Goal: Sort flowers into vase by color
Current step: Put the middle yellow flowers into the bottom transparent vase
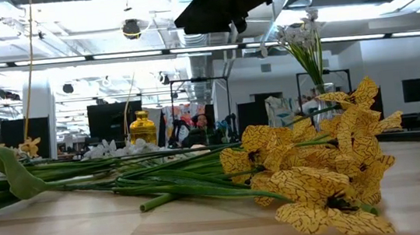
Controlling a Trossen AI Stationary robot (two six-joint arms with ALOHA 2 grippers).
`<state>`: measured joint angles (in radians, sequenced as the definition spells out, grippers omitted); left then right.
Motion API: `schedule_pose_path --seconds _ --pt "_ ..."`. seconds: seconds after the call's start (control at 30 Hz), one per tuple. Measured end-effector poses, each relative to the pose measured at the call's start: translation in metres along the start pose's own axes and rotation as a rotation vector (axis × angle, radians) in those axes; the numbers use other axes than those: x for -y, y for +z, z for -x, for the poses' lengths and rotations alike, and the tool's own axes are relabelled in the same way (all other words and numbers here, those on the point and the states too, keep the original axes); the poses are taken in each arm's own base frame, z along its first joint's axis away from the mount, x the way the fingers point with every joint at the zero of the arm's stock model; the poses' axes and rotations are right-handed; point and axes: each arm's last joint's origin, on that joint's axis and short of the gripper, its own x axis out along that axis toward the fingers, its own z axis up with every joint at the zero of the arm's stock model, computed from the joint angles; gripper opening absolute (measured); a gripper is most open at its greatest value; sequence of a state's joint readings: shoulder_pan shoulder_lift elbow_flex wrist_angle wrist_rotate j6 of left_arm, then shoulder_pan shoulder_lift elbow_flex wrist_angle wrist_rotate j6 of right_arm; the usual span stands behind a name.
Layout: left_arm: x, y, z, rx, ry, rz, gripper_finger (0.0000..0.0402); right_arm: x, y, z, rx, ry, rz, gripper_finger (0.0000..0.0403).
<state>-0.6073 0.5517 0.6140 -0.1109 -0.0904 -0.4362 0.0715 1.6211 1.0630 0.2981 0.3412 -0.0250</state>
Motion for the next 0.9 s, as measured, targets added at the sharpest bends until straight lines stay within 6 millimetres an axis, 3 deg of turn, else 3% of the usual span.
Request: schedule_pose_path --seconds 0.3,0.9 --pt "0.020 -0.015 -0.020 -0.011 0.055 -0.035 0.0018 0.000 0.000 0.000 0.000 0.000 0.000 0.0214" --pt "0.040 -0.043 -0.033 -0.052 0.194 -0.043 0.0018 0.000 0.000 0.000 -0.001 0.000 0.001 0.0214"
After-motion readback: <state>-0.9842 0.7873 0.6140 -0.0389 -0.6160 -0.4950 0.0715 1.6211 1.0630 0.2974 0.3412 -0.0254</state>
